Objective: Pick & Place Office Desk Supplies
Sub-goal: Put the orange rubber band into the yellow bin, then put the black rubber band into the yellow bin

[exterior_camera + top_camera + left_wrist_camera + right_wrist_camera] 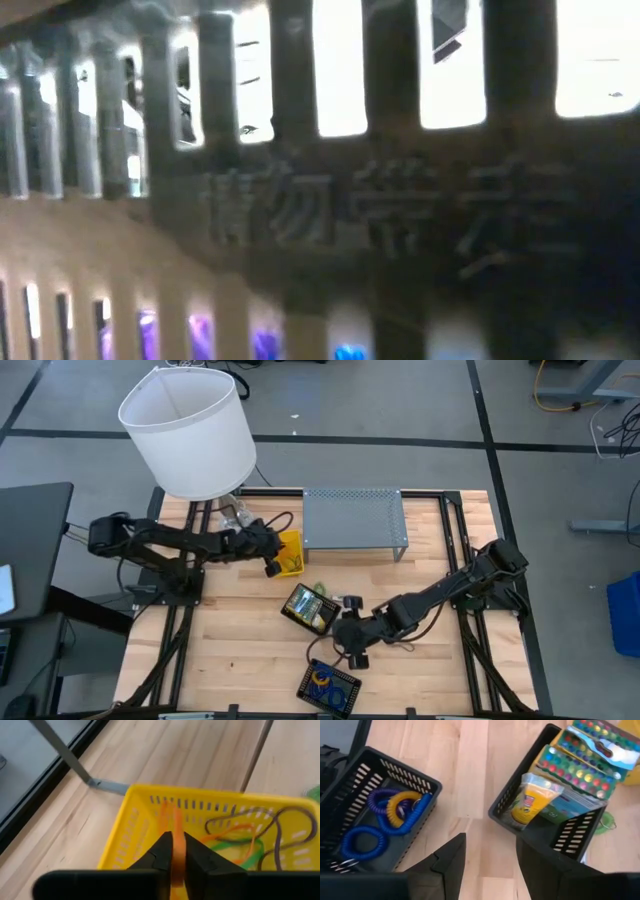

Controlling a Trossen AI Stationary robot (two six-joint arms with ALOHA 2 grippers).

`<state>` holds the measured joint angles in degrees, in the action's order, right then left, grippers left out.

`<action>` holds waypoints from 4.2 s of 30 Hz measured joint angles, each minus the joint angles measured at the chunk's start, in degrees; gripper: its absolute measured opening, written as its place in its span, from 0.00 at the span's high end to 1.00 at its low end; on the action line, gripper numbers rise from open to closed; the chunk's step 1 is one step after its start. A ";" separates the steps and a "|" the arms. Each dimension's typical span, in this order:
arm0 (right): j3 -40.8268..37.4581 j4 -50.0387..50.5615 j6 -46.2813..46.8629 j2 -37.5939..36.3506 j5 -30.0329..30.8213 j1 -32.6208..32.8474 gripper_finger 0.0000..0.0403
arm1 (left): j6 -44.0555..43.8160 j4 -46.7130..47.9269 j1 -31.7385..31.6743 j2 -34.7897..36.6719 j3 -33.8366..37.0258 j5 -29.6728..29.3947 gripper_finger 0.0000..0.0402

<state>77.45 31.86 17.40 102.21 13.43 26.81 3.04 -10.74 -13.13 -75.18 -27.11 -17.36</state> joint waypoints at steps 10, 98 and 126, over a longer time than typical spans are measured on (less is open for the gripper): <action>0.00 0.81 0.39 0.00 -0.39 0.04 0.55 | 0.60 -1.42 -0.08 -0.51 0.00 5.89 0.58; -19.52 8.36 35.02 0.28 -3.14 6.19 0.99 | 1.89 -64.09 -2.27 5.29 21.57 46.35 0.40; 11.74 5.24 -5.59 0.11 32.46 1.41 1.00 | -2.32 -64.48 -0.25 5.29 19.00 49.09 0.40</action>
<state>89.19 37.10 11.81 102.32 45.90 28.22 0.72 -75.22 -13.38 -69.89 -8.12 31.74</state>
